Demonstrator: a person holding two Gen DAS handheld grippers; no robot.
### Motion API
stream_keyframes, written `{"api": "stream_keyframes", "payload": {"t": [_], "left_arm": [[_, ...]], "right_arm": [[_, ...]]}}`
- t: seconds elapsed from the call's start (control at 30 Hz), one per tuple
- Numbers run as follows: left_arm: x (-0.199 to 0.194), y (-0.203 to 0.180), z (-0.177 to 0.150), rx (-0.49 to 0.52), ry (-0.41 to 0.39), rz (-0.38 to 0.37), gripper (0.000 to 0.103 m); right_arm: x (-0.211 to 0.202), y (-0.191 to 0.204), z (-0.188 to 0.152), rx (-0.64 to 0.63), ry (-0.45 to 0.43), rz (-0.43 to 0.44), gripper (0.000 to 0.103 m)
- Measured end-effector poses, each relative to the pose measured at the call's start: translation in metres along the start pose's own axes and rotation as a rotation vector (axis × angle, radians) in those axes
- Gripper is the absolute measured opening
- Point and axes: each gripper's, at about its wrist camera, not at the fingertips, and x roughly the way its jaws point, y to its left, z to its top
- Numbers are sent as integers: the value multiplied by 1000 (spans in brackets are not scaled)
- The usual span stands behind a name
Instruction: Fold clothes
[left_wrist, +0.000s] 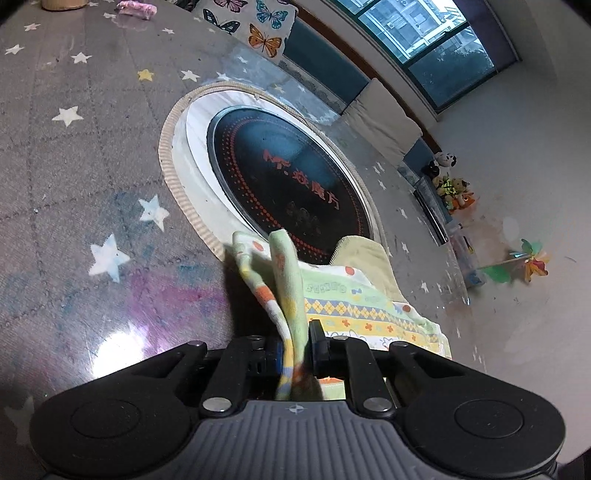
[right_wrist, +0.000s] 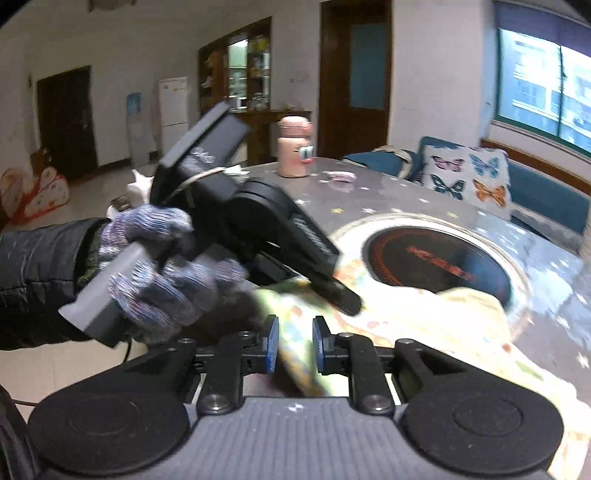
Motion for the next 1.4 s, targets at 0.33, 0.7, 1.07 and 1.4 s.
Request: {"api": "stream_keyframes", "payload": {"t": [0.33, 0.7, 1.07, 1.4], "left_arm": [[1, -3, -1, 33, -12, 19, 14], [1, -5, -2, 57, -16, 23, 14], [1, -9, -3, 94, -21, 38, 15], [1, -19, -4, 140, -27, 69, 14]], "right_arm": [[14, -118, -25, 240, 65, -297, 18], [26, -162, -31, 337, 81, -468, 17], [-20, -172, -66, 449, 65, -586, 63], [-23, -168, -74, 549, 20, -522, 40]]}}
